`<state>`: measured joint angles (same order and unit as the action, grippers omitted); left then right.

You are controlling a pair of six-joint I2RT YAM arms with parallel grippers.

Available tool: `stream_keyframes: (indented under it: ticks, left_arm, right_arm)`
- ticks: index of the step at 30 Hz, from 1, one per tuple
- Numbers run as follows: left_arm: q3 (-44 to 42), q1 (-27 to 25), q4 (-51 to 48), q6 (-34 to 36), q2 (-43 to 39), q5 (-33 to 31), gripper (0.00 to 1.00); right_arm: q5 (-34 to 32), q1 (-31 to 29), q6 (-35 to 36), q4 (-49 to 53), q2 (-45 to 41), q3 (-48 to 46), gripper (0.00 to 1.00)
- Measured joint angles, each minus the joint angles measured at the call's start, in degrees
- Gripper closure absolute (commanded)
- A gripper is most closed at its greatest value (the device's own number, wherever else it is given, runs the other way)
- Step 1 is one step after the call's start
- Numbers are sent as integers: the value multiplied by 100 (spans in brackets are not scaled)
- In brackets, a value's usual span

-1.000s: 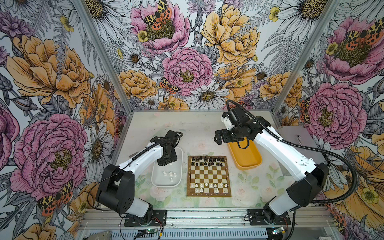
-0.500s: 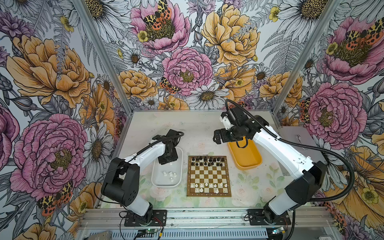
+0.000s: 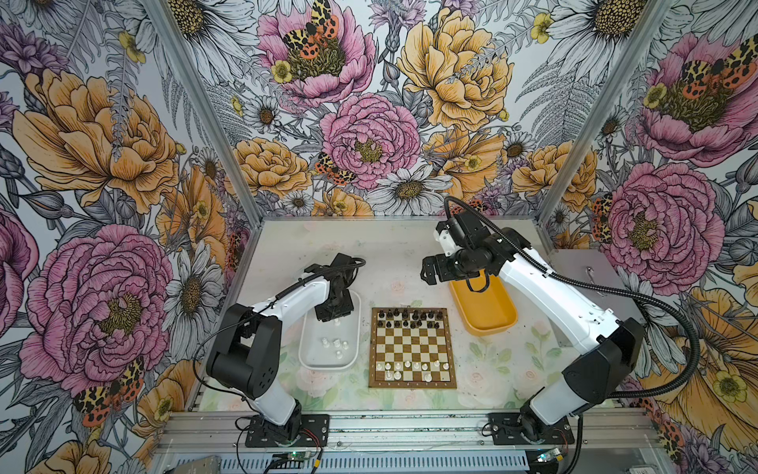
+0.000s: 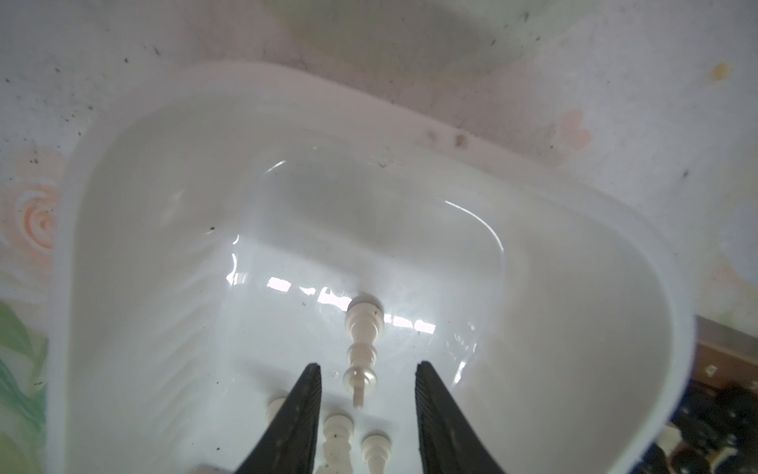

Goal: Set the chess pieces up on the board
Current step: 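Lower the left gripper onto a tall white piece in the white tray and close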

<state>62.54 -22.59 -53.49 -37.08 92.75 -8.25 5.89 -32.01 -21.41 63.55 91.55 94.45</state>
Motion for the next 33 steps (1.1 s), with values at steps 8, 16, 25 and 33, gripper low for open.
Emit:
stream_keyframes:
  ticks: [8,16,25,33]
  left_arm:
    - [-9,0,52,-2,0,2,64]
    - [-101,-2,131,-4,0,2,65]
    - [-247,-7,170,-11,-2,4,69]
    - [-269,-7,238,-24,-4,2,73]
  right_arm:
    - [0,0,4,13,0,0,0]
    - [0,0,46,44,0,0,0]
    - [-2,0,46,46,0,0,0]
    - [-2,0,44,46,-2,0,0]
